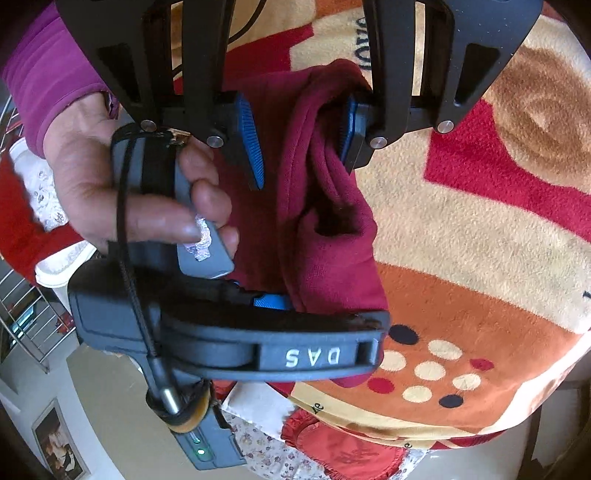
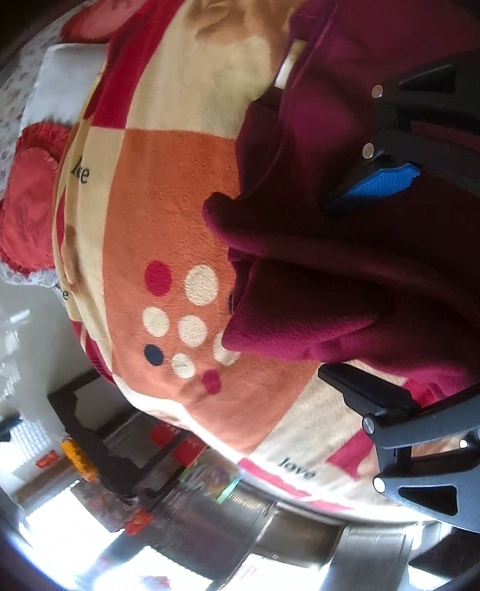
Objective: Fold small clothes
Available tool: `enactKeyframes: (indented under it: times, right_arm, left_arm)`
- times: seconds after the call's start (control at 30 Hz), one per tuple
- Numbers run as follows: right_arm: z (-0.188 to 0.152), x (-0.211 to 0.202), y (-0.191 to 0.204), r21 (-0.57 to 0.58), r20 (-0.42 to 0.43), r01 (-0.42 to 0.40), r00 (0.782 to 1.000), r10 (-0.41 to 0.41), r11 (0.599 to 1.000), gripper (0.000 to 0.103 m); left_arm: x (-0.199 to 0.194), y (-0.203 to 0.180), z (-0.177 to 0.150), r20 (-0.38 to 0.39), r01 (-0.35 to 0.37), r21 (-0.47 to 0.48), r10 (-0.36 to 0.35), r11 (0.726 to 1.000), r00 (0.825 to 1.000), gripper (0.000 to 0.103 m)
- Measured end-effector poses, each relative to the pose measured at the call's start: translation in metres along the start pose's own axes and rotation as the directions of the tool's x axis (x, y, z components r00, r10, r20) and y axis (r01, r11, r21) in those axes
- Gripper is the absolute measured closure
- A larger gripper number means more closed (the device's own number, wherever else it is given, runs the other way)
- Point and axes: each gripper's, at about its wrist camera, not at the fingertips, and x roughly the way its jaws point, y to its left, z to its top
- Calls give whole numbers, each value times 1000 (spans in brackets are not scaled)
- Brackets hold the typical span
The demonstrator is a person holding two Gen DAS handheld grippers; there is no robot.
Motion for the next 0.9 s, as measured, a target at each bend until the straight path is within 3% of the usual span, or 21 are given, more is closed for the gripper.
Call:
enactKeyframes:
  times: [0.03, 0.1, 0.2, 0.47, 0.9]
  right_arm:
    - [0, -1, 0, -10, 16, 14, 1000, -14, 1000, 33]
    - [-2, -5, -7, -10, 44, 19, 999, -18, 1000, 64]
    - [-6, -13, -14, 5, 68, -10, 998, 10, 1000, 74]
    - [-19, -54, -28, 29, 153, -90, 985, 85, 995, 78]
    - [-36, -119, -55, 44, 244, -91, 967, 78, 995, 79]
  left_arm:
    - [0, -1, 0, 1, -2, 0, 2, 1000, 1000, 67]
    - [0, -3, 1, 1, -2, 2, 2, 1000, 1000, 67]
    - [1, -6, -1, -2, -1, 11, 1, 1000, 1000, 67]
    - [-6, -32, 3, 5, 20, 56, -21, 998, 1000, 67]
    - [-7, -88, 12, 2, 62, 149, -63, 987, 998, 69]
